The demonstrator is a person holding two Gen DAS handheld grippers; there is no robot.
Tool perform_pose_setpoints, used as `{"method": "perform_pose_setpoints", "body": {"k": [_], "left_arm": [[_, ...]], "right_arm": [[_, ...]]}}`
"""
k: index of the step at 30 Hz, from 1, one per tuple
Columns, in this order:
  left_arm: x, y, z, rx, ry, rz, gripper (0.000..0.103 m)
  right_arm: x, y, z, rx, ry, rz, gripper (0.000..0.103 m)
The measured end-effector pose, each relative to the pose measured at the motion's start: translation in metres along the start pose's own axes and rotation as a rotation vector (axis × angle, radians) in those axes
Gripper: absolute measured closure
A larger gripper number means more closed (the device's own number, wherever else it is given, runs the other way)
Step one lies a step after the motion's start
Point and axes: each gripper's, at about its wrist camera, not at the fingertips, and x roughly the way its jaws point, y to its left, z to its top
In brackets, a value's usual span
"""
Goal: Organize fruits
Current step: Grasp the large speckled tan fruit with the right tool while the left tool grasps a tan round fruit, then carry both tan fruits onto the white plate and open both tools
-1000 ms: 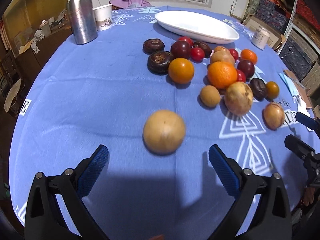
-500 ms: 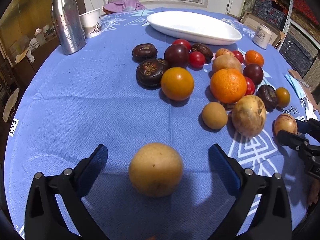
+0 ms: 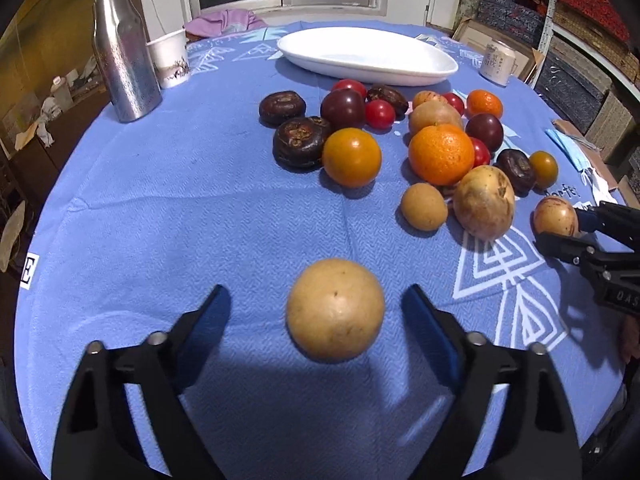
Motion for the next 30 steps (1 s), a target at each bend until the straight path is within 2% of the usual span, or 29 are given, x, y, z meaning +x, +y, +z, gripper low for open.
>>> {"method": "perform_pose_setpoints", "body": {"k": [2, 4, 7, 12, 15, 17, 21, 24, 27, 30], "left_arm": [[-0.003, 0.004, -0.002, -0.006, -0.022, -0.005, 0.048], [-0.004, 0.004, -0.001, -0.012, -0.035, -0.007, 0.062], [-0.006, 0.001, -0.003, -0.002, -0.044, -0.001, 0.063], [-0.014, 0.003, -0.005, -0.032, -0.064, -0.072, 0.063], [-0.020, -0.003, 0.010, -0.031, -0.099, -0.105, 0.063], [-0.027, -0.009, 0.032, -0.012, -0.134, -0.109, 0.063], [-0.035, -0.021, 0.100, 0.006, -0.219, -0.114, 0.063], [-0.022, -0.024, 0.151, -0.022, -0.249, -0.115, 0.063], [0.011, -0.023, 0.190, -0.068, -0.223, -0.101, 0.063], [0.049, -0.020, 0.212, -0.101, -0.179, -0.097, 0.063]], "right_arm": [[0.000, 0.001, 0.000, -0.002, -0.001, 0.004, 0.055], [0.000, -0.002, 0.000, 0.009, -0.004, 0.017, 0.055], [0.000, -0.002, 0.000, 0.015, -0.009, 0.015, 0.057], [-0.001, -0.006, 0.000, 0.034, -0.016, 0.035, 0.059], [-0.005, -0.005, 0.000, 0.030, -0.027, 0.054, 0.059], [-0.014, -0.006, 0.007, 0.026, -0.043, 0.061, 0.059], [-0.047, -0.018, 0.054, 0.033, -0.154, 0.019, 0.059], [-0.052, -0.030, 0.109, 0.038, -0.234, -0.051, 0.059], [-0.012, -0.047, 0.161, 0.068, -0.233, -0.101, 0.059], [0.032, -0.059, 0.186, 0.102, -0.188, -0.120, 0.059]]}}
